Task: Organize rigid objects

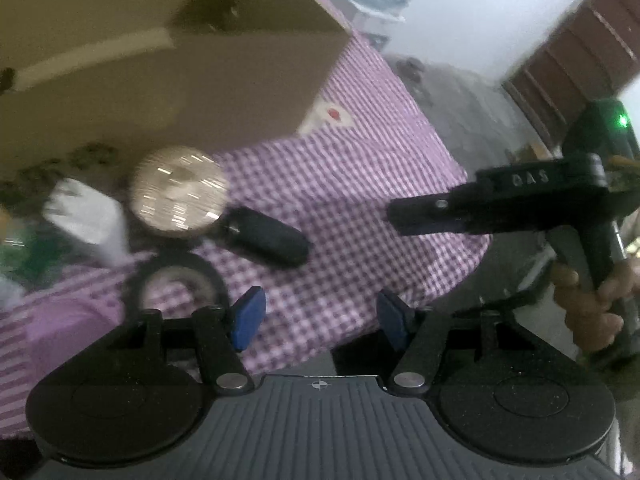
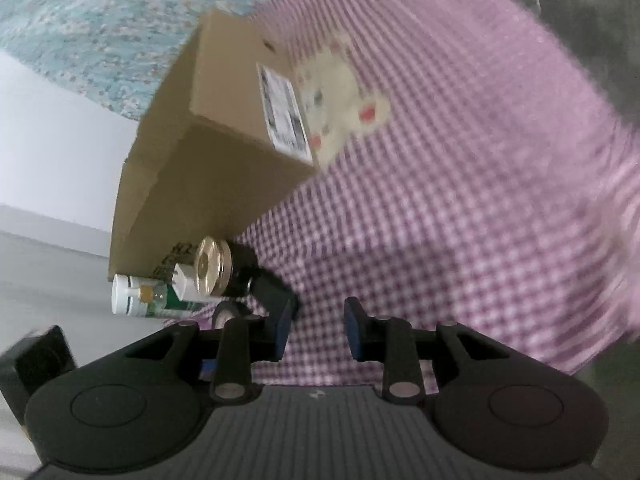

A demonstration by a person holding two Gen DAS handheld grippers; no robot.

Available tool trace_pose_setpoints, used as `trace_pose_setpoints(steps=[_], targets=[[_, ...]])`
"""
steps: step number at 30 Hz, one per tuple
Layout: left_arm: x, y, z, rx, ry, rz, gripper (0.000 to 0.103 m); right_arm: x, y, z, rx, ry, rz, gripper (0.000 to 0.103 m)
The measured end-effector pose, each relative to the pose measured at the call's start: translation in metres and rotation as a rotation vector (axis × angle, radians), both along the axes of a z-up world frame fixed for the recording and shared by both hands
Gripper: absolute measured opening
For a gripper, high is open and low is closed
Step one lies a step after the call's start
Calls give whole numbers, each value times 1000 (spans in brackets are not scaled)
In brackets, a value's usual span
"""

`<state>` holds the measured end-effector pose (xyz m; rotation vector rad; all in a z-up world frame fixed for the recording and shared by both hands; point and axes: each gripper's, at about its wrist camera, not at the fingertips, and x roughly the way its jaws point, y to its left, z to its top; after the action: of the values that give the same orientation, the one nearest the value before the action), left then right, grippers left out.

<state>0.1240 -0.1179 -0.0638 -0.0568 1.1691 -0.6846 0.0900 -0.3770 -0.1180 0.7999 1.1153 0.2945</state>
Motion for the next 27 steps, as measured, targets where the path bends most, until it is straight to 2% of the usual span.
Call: trace_pose_setpoints(steps=[4, 7, 10, 18, 22, 27], targets=[[8, 10, 13, -3, -40, 72, 62, 10, 11, 18, -99, -70, 78, 32], [14, -2, 10, 25, -65, 78, 60, 21, 33, 20, -140, -86, 139, 32], [20, -15, -1, 57, -35, 64, 56, 33, 47, 13, -126, -77, 163, 32], [24, -20, -21, 99, 31, 57, 55, 57, 65, -1, -113, -63, 205, 32], [29, -16, -24, 78, 58, 77, 55, 71, 74, -10, -111, -48, 234, 32], [34, -14, -27, 65, 63, 85, 55, 80, 80, -17, -46, -29, 255, 32]])
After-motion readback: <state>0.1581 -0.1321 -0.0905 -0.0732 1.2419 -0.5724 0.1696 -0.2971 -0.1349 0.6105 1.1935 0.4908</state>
